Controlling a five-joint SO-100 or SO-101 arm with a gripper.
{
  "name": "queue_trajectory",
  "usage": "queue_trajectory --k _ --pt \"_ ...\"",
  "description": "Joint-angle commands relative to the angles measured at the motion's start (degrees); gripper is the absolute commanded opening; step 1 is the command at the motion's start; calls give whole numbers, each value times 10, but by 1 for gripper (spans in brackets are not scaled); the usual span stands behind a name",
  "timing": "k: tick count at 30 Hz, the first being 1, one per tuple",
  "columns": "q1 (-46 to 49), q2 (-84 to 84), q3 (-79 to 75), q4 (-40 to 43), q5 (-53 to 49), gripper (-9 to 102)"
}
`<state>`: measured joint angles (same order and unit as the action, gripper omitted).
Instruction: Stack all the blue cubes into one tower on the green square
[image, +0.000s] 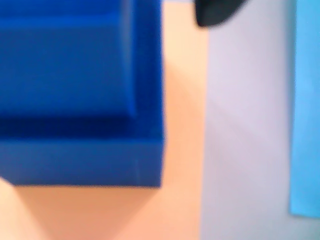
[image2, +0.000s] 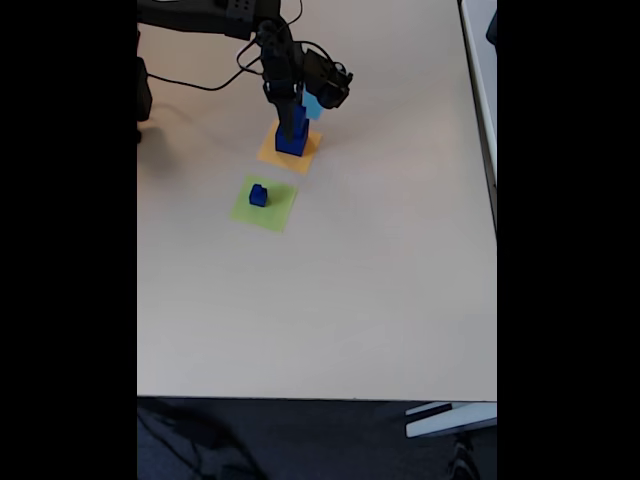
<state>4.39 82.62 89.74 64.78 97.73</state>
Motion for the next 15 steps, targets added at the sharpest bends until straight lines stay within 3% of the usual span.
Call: queue_trajectory --k 1,6,15 --pt "6 50 0 -13 -3 33" --pt "6 52 5 -15 -1 26" --pt "6 57 15 -21 -3 2"
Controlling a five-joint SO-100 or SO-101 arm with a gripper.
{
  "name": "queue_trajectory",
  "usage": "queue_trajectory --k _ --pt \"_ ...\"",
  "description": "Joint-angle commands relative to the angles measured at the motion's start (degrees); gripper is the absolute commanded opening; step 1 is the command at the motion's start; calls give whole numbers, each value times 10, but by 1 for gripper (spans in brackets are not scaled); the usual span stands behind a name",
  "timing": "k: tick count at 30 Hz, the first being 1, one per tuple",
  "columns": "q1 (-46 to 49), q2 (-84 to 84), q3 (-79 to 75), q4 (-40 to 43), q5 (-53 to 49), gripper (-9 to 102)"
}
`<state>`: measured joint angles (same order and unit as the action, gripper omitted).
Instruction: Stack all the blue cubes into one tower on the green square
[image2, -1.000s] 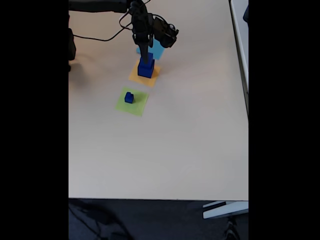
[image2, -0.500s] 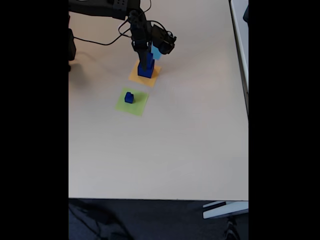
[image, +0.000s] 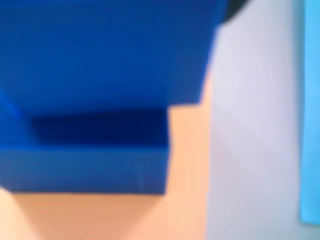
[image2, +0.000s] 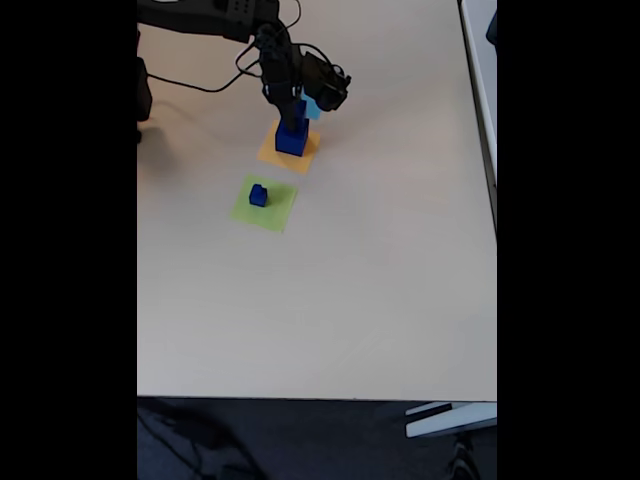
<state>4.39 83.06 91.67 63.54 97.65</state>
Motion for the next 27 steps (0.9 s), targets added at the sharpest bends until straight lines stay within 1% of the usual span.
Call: queue_trajectory --k 1,9,12,15,17,24,27 --pt "6 54 -4 -9 -3 0" --pt "4 68 -19 2 -16 0" --pt "-6 64 -75 47 -4 0" --pt "-30 42 -148 111 53 1" --pt "-47 25 -183 129 91 1" --pt "-111 -48 -251 123 226 1" --pt "-137 -83 -261 105 272 1"
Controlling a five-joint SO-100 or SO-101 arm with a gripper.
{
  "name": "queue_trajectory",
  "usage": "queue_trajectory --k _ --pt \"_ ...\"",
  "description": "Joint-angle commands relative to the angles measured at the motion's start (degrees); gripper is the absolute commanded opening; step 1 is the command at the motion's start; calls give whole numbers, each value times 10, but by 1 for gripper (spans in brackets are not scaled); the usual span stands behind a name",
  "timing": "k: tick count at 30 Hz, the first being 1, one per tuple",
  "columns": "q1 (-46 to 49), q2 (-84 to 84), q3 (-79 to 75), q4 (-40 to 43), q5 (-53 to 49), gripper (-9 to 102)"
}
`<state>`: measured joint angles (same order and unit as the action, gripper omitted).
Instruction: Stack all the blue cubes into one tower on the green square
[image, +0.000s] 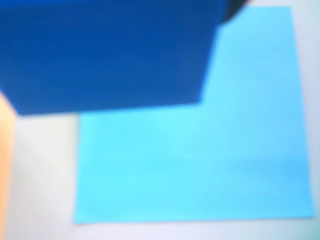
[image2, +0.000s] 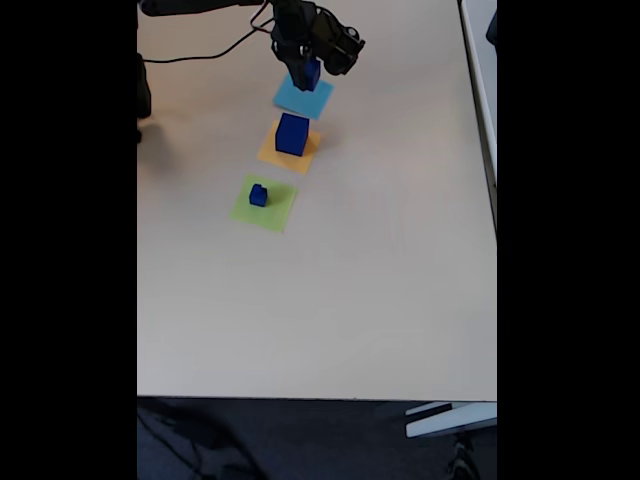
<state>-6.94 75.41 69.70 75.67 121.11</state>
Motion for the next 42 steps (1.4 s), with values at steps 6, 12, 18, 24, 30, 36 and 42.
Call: queue_trajectory --k 6,12,18,24,30,36,42 --pt "-53 -67 -51 -68 71 1" --pt "-72 -120 -54 -114 98 0" --pt "-84 -150 -34 -162 110 1" --pt "-68 -115 30 -188 80 1" --pt "-49 -76 68 -188 46 1" --pt "-41 -64 79 -188 32 3" --pt "-47 -66 66 -186 35 8"
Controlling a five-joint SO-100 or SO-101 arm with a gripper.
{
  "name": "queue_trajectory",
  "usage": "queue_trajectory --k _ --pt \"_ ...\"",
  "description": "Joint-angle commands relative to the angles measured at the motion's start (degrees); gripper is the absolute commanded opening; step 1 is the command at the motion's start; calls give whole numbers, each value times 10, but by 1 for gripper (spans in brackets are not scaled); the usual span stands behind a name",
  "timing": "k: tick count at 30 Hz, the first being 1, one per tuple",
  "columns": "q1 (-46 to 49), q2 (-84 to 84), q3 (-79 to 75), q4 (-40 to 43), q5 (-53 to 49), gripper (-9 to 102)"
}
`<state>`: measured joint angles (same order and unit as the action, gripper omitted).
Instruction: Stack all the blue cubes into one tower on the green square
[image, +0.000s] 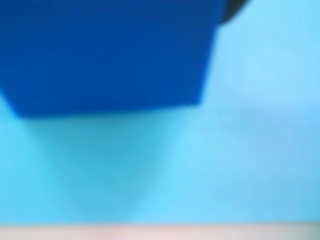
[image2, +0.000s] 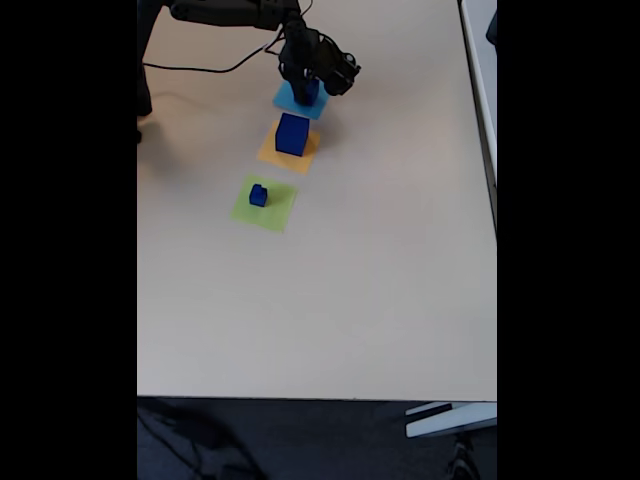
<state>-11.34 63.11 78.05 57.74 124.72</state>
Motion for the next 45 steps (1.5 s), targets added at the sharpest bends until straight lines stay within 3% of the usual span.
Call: queue_trajectory --k 1,26,33,45 --pt "-4 55 -20 -5 1 8" --pt "-12 48 -53 9 0 25" --pt "-14 75 -90 60 1 26" --pt "66 177 -120 82 -156 32"
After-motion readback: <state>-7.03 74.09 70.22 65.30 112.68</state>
